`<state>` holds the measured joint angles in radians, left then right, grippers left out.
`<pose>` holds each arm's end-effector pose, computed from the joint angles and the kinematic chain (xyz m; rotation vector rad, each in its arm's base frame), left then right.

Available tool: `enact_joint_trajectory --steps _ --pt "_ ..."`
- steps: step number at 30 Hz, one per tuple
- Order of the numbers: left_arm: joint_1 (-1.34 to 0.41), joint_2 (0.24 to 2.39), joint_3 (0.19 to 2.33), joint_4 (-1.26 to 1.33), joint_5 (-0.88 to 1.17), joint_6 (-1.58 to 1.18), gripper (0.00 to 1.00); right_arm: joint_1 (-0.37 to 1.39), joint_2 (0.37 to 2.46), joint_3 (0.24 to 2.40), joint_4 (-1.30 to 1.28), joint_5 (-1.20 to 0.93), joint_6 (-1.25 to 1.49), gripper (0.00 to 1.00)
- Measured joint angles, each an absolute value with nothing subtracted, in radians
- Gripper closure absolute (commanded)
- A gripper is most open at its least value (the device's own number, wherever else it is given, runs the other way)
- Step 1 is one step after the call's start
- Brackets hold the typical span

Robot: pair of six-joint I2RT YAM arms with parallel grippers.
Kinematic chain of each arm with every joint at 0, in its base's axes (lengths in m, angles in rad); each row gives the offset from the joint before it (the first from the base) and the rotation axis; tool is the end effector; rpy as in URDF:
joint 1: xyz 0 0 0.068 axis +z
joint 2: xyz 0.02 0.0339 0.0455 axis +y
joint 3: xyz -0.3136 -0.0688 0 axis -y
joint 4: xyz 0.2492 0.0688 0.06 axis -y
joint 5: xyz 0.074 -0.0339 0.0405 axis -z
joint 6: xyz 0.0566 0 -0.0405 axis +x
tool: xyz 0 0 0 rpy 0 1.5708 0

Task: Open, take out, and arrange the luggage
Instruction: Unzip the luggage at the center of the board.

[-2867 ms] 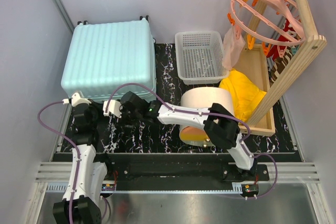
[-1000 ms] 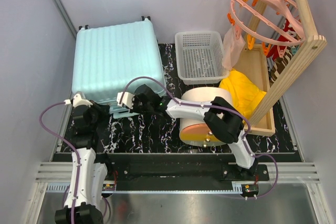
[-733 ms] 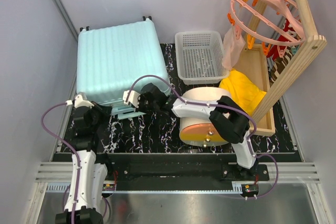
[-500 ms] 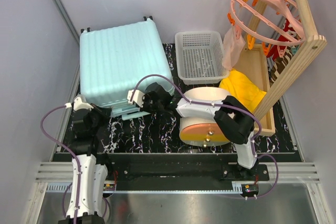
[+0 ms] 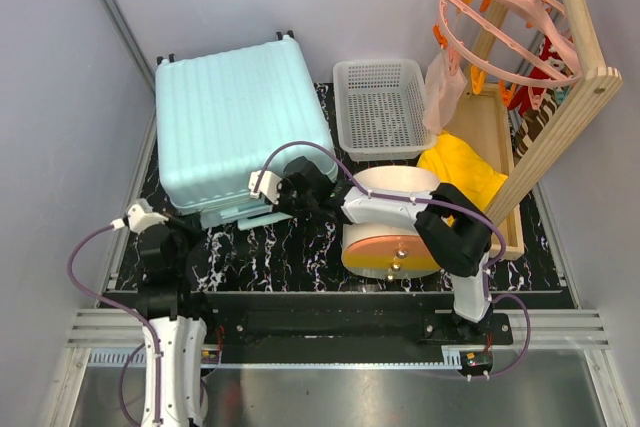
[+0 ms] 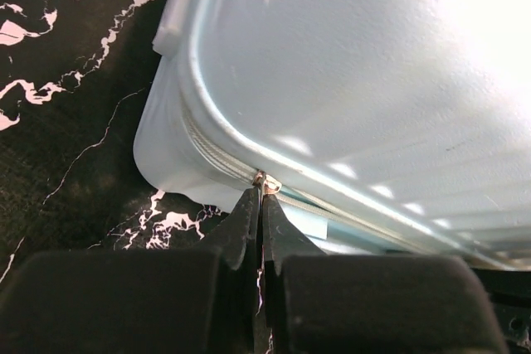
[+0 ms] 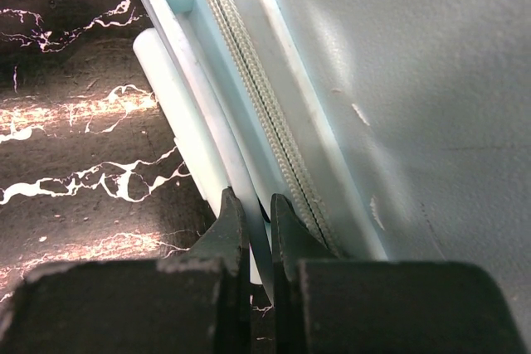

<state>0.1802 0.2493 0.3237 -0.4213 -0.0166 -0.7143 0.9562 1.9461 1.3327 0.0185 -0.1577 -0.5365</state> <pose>0.0814 0.0158 0.2248 -0.8460 1.7377 -0.3425 0.2700 0.3980 0.2381 -1.5504 1.5416 0.4103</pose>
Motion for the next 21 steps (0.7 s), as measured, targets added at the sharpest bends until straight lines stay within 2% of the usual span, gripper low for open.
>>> enact_joint_trajectory --steps 15,21 --pt "0.194 0.261 0.291 -0.363 -0.035 -0.848 1.00 0.926 1.923 1.291 0.056 -0.209 -0.522 1.00" --pt "0.208 0.147 0.269 -0.392 -0.091 -0.892 1.00 0.919 1.909 1.275 0.053 -0.215 -0.513 1.00"
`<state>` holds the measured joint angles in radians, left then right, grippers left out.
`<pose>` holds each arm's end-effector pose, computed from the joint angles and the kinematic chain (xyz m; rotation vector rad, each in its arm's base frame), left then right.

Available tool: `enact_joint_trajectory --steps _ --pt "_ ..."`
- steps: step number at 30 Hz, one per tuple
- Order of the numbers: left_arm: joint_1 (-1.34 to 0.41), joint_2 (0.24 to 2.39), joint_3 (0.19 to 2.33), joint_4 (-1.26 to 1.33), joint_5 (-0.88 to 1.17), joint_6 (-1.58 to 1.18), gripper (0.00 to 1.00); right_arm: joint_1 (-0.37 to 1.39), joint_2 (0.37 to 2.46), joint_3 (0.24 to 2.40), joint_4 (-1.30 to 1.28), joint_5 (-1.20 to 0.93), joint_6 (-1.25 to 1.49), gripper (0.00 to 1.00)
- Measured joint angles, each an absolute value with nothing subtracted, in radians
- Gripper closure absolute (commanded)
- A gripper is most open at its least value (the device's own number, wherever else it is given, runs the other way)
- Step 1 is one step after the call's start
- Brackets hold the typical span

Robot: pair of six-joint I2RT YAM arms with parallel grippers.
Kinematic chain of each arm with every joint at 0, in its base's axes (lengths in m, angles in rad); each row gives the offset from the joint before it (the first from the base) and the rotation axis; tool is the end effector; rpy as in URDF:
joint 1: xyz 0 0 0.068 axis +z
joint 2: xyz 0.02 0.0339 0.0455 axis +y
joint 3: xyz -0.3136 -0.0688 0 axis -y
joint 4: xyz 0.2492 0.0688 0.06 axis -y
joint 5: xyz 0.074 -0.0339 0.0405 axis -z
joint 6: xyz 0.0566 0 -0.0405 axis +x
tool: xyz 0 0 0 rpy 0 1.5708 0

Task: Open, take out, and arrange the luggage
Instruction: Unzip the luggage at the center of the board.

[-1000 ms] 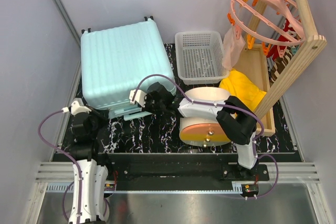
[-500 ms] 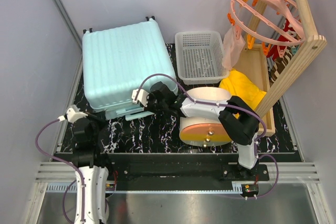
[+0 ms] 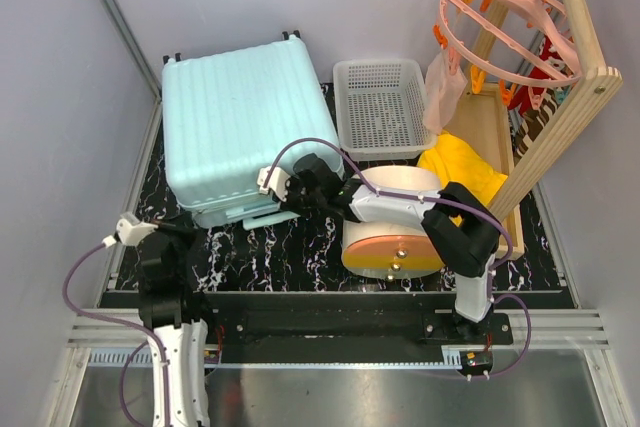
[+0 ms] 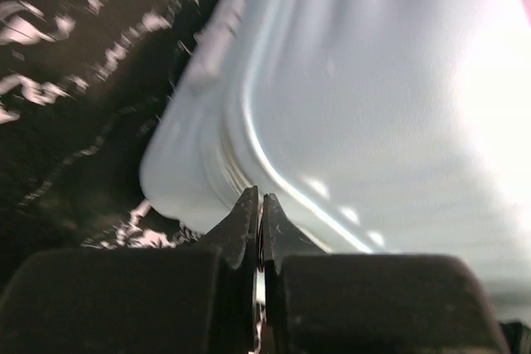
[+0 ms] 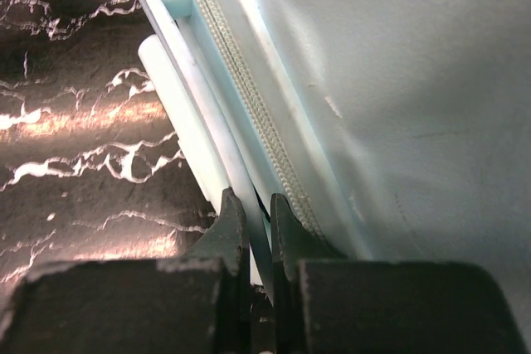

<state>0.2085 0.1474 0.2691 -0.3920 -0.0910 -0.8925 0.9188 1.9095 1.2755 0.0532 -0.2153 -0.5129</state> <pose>0.0728 0.0207 0.2146 -1.0263 1.5491 -0.3941 0.2747 0.3798 0.2391 -1.5193 1.5539 0.4657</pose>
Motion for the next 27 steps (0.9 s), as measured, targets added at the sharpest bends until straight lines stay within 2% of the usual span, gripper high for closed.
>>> enact_joint_trajectory --steps 8,12,14,15,16,19,27 --pt "0.283 0.046 0.269 -0.502 -0.413 -0.863 1.00 0.881 1.861 1.260 -0.047 -0.231 -0.542 1.00" --pt "0.284 0.033 0.271 -0.531 -0.460 -0.827 1.00 0.878 1.855 1.258 -0.058 -0.230 -0.549 1.00" --pt "0.284 0.033 0.276 -0.527 -0.446 -0.793 0.91 0.878 1.853 1.258 -0.059 -0.231 -0.549 1.00" --pt "0.281 0.033 0.280 -0.523 -0.429 -0.774 0.83 0.878 1.853 1.258 -0.060 -0.231 -0.549 1.00" --pt "0.275 0.033 0.283 -0.519 -0.414 -0.758 0.60 0.878 1.853 1.258 -0.062 -0.230 -0.549 1.00" --pt "0.234 0.047 0.309 -0.522 -0.333 -0.722 0.40 0.877 1.852 1.258 -0.065 -0.231 -0.549 1.00" --pt "0.111 0.180 0.413 -0.530 -0.119 -0.680 0.33 0.873 1.852 1.264 -0.076 -0.243 -0.551 1.00"
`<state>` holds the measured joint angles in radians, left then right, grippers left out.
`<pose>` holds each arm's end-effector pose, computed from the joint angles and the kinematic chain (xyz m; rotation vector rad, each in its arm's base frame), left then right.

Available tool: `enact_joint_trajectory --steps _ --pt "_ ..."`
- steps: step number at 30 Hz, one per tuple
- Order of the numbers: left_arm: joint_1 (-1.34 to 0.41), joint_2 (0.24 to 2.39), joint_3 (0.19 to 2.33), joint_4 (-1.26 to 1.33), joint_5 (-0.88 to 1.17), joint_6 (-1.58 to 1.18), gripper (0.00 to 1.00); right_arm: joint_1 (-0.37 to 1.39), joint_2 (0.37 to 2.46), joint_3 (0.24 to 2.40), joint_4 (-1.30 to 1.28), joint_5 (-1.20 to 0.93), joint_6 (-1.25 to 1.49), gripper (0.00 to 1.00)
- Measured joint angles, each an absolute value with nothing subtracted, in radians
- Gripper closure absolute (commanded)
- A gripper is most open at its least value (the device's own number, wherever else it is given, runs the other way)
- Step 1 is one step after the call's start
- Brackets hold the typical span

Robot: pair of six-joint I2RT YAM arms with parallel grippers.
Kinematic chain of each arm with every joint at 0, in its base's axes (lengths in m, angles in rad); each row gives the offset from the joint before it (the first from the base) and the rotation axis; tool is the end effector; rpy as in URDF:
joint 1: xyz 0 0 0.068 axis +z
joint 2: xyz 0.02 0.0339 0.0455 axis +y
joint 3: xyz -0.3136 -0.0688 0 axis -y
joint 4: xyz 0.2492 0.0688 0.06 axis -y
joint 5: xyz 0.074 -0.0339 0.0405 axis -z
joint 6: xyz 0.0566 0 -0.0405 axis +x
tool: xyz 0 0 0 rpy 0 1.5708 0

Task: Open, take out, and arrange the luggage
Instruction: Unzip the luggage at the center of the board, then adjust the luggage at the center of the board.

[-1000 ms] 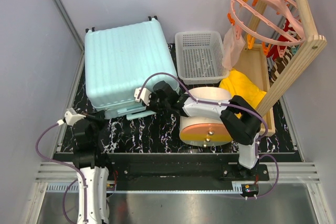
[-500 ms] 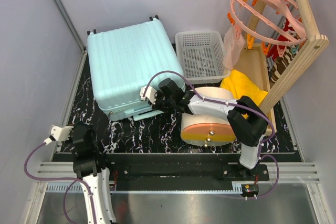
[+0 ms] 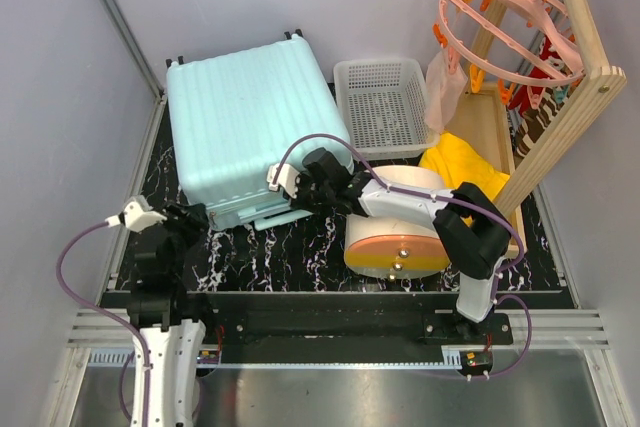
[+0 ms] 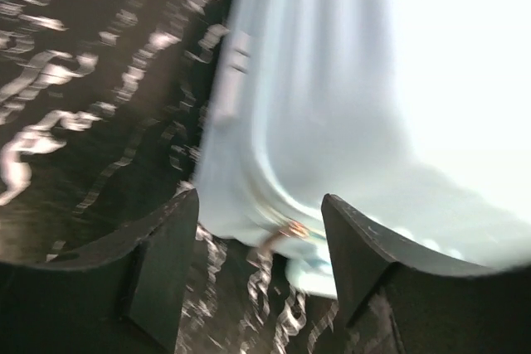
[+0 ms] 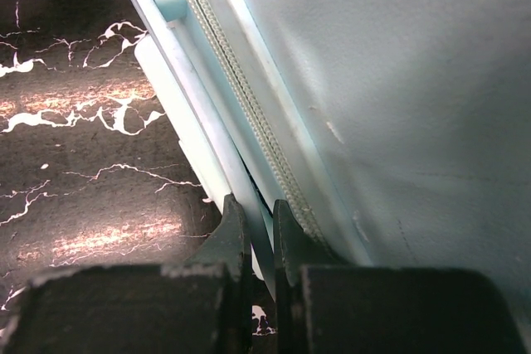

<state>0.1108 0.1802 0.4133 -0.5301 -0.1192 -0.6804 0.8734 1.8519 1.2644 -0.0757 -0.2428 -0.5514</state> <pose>0.0634 0.0138 0.2475 -0.7982 1.6968 -0.2821 0.2781 0.3531 0.2472 -1.5681 1.6112 0.4458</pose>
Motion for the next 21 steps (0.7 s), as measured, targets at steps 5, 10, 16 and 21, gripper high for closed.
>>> enact_joint_trajectory --steps 5,10,16,21 --pt "-0.031 0.282 0.452 -0.543 -0.090 -0.677 0.33 0.870 1.852 1.271 -0.085 -0.252 -0.554 1.00" --pt "-0.139 0.326 0.459 -0.612 -0.139 -0.689 0.33 0.863 1.858 1.297 -0.115 -0.268 -0.560 1.00" --pt "-0.166 0.282 0.459 -0.638 -0.208 -0.712 0.34 0.863 1.897 1.355 -0.144 -0.292 -0.564 1.00" --pt "-0.168 0.303 0.414 -0.593 -0.220 -0.704 0.39 0.861 1.899 1.361 -0.150 -0.298 -0.564 1.00"
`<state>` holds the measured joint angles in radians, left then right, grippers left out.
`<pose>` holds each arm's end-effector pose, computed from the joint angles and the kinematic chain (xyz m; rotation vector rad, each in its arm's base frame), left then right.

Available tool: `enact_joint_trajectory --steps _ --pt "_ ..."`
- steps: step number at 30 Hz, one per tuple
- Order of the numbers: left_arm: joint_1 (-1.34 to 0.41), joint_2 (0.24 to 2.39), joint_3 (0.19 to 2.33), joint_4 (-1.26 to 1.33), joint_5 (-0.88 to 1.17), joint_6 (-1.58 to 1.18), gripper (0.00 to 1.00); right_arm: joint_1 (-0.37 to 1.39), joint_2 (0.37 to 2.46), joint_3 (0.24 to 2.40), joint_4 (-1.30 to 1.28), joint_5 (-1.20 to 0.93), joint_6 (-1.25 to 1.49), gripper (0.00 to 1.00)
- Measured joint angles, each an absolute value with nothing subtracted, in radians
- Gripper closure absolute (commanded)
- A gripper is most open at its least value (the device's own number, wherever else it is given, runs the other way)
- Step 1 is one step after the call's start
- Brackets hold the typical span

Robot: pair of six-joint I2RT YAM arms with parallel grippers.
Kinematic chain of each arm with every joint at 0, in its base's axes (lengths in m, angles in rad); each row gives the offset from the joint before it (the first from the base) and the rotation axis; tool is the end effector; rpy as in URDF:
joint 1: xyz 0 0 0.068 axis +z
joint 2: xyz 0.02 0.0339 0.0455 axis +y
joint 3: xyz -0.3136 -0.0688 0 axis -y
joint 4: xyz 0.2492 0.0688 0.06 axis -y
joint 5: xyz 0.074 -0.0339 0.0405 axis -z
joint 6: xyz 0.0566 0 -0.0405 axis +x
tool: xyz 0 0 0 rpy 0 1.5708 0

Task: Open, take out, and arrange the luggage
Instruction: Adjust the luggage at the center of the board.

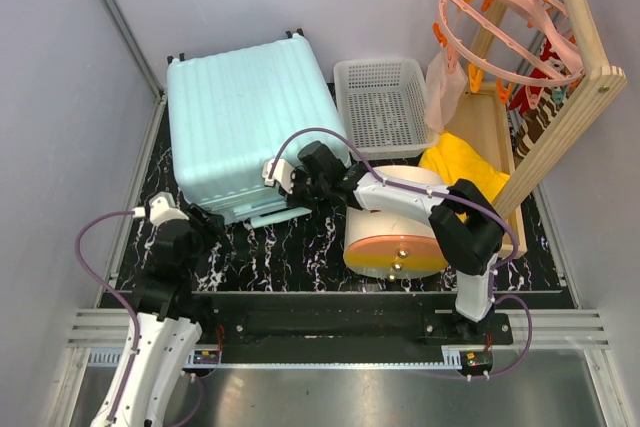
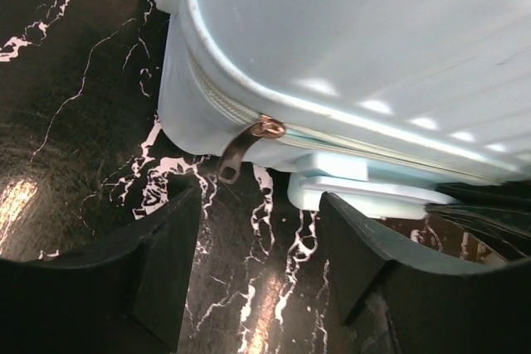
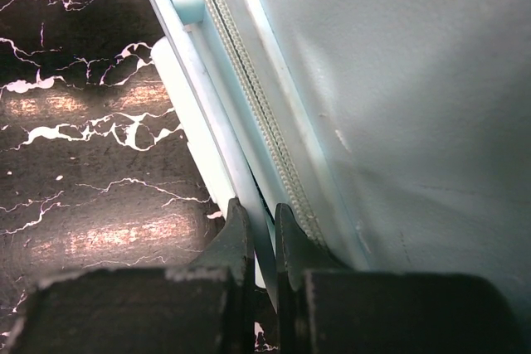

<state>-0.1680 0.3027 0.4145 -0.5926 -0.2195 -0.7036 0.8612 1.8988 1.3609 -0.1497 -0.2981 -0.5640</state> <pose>0.0772 -0.0006 0.2346 -0.6744 1.9404 -0.3198 0.2902 0.3634 0.2529 -1.6016 1.6078 0.4946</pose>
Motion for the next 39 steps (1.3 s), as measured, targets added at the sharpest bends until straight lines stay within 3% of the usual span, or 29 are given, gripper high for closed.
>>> enact_joint_trajectory --steps 17,35,39 --pt "-0.169 0.352 0.300 -0.359 -0.327 -0.627 0.49 0.858 1.898 1.338 -0.126 -0.309 -0.570 1.00" --pt "-0.164 0.367 0.290 -0.324 -0.315 -0.683 0.99 0.857 1.898 1.338 -0.118 -0.308 -0.562 1.00" --pt "-0.149 0.354 0.289 -0.328 -0.308 -0.704 1.00 0.857 1.898 1.338 -0.115 -0.309 -0.558 1.00"
